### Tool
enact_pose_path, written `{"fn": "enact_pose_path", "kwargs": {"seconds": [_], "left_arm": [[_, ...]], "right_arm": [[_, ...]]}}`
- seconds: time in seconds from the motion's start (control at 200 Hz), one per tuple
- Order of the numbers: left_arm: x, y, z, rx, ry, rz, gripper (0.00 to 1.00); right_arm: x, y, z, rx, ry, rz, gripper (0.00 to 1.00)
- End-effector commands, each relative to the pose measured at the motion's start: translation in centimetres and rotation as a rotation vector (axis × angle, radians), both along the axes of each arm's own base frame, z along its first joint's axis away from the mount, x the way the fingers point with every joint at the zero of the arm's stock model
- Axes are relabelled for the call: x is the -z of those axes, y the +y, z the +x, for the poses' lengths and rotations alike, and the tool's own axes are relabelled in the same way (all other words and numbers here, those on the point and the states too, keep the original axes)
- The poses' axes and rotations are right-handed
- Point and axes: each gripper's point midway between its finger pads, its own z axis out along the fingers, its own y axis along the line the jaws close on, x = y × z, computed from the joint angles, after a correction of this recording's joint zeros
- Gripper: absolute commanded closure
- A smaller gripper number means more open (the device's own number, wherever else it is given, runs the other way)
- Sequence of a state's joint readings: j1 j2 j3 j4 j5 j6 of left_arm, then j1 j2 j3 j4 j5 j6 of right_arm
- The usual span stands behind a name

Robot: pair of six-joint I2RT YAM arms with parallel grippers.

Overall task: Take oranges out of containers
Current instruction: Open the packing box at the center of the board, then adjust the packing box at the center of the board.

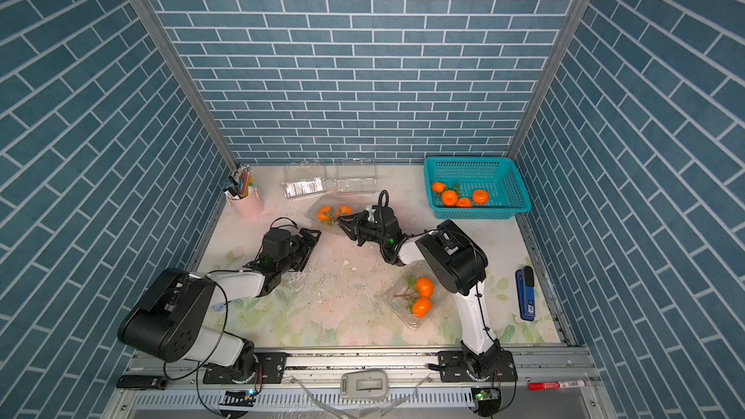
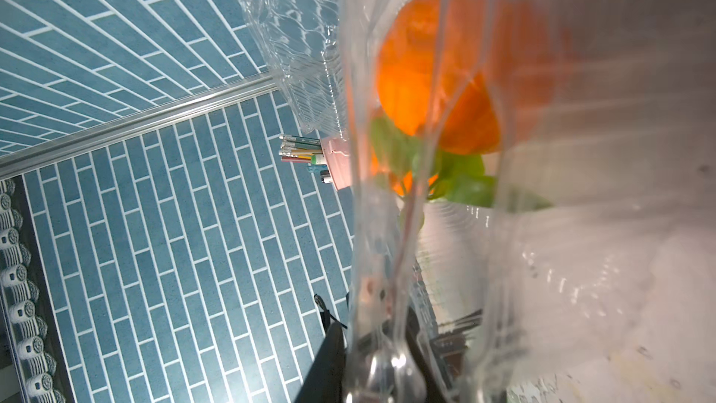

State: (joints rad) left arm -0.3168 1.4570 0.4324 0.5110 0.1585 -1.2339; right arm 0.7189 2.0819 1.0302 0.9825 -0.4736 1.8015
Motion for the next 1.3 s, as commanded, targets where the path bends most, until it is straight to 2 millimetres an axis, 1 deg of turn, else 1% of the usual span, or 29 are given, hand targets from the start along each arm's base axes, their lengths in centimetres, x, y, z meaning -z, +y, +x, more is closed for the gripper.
{"fn": "enact_pose_path", "kwargs": {"seconds": [0.0,0.075,0.17,0.255,0.275,0.28,0.3,0.42,0.45,0.53,0.615,0.675,0.77,0.92,1.03,1.125,1.215,1.295], "left_arm": [[-1.1,1.7,-0.4,0.020,0.028,0.087,0.04],[-2.7,3.1,0.0,0.012,0.012,0.133,0.01],[-4.4,4.6,1.1,0.012,0.009,0.164,0.01],[-5.8,4.6,2.7,0.042,-0.009,0.172,0.01],[-5.5,4.5,2.8,0.053,0.000,0.180,0.01],[-5.9,4.5,3.1,0.055,-0.010,0.180,0.01],[-6.5,4.3,3.7,0.064,-0.019,0.183,0.01],[-7.1,2.5,6.2,0.134,-0.035,0.160,0.01],[-7.4,2.0,6.8,0.145,-0.046,0.154,0.01],[-7.6,0.4,7.9,0.190,-0.062,0.167,0.01],[-7.3,-1.5,8.6,0.243,-0.059,0.184,0.01],[-6.7,-2.8,8.7,0.276,-0.051,0.180,0.01],[-6.3,-4.6,8.8,0.318,-0.065,0.160,0.01],[-5.4,-7.3,8.1,0.372,-0.071,0.144,0.01],[-4.9,-8.7,7.7,0.385,-0.078,0.102,0.01],[-4.5,-9.3,7.3,0.391,-0.076,0.084,0.01],[-4.4,-9.6,6.9,0.395,-0.078,0.081,0.01],[-4.4,-9.5,6.7,0.393,-0.082,0.085,0.01]], "right_arm": [[-1.6,-0.5,-0.1,-0.022,-0.034,0.024,0.76],[-1.4,-1.0,-0.4,-0.047,-0.044,-0.001,0.74],[-0.9,-2.4,-0.7,-0.071,-0.065,-0.049,0.72],[0.1,-4.0,-1.0,-0.097,-0.076,-0.109,0.70],[0.3,-4.4,-1.2,-0.102,-0.078,-0.126,0.70],[0.4,-4.5,-1.1,-0.102,-0.078,-0.129,0.70],[0.6,-5.0,-1.2,-0.107,-0.079,-0.145,0.69],[1.3,-7.2,-1.9,-0.158,-0.113,-0.246,0.64],[1.3,-7.8,-1.9,-0.164,-0.126,-0.273,0.61],[1.4,-9.4,-2.2,-0.192,-0.158,-0.366,0.54],[1.5,-11.1,-2.3,-0.220,-0.193,-0.486,0.48],[1.7,-12.1,-2.4,-0.248,-0.217,-0.570,0.44],[1.9,-13.6,-2.3,-0.289,-0.259,-0.709,0.41],[2.2,-16.0,-2.0,-0.316,-0.298,-0.899,0.36],[2.3,-17.6,-1.7,-0.325,-0.327,-1.009,0.35],[2.3,-18.8,-1.3,-0.338,-0.342,-1.105,0.34],[2.2,-19.2,-1.2,-0.344,-0.355,-1.135,0.34],[2.4,-18.2,-1.1,-0.358,-0.364,-1.083,0.35]]}}
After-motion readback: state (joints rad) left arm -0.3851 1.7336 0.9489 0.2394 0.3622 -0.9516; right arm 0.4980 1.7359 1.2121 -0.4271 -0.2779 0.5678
